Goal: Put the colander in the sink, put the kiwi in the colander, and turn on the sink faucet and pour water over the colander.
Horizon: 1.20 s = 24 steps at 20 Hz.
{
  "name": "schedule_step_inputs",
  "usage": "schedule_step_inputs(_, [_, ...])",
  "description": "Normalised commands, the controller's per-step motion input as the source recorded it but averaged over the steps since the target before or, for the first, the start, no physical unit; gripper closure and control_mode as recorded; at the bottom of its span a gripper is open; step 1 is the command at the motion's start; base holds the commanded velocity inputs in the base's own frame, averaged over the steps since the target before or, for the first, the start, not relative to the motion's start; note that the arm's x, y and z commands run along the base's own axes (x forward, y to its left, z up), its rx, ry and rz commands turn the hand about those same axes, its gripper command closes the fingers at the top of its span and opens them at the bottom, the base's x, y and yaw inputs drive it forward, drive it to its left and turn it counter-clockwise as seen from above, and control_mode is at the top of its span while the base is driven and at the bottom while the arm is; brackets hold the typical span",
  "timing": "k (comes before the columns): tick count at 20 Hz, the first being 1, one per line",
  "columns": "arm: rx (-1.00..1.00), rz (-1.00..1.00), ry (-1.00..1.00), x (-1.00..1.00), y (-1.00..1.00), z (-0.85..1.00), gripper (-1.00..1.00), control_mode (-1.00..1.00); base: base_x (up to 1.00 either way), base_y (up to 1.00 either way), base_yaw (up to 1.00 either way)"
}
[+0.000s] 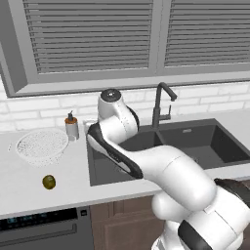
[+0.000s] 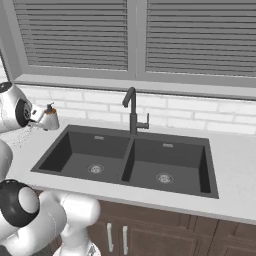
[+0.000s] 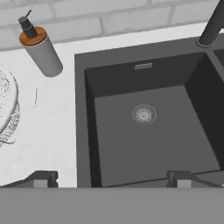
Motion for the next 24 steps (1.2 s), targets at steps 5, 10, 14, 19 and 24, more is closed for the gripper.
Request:
schedule_step_inputs(5, [0.14,-0.28,-0.06,0.40,0.54,-0.07,-1.00,-1.00,0.00,0.00,0.00])
schedule_step_inputs(10, [0.27,-0.29,-0.08,0.11,0.40,-0.29,-1.00,-1.00,0.00,0.00,0.00])
schedule_step_inputs(14, [0.32,-0.18,-0.06,0.00,0.53,-0.33,-1.00,-1.00,0.00,0.00,0.00])
schedule_step_inputs(19, [0.38,0.00,0.00,0.02,0.23,-0.12,-1.00,-1.00,0.00,0.00,0.00])
schedule_step_inputs(24, [0.30,0.19,0.11,0.36,0.20,-0.01,-1.00,-1.00,0.00,0.00,0.00])
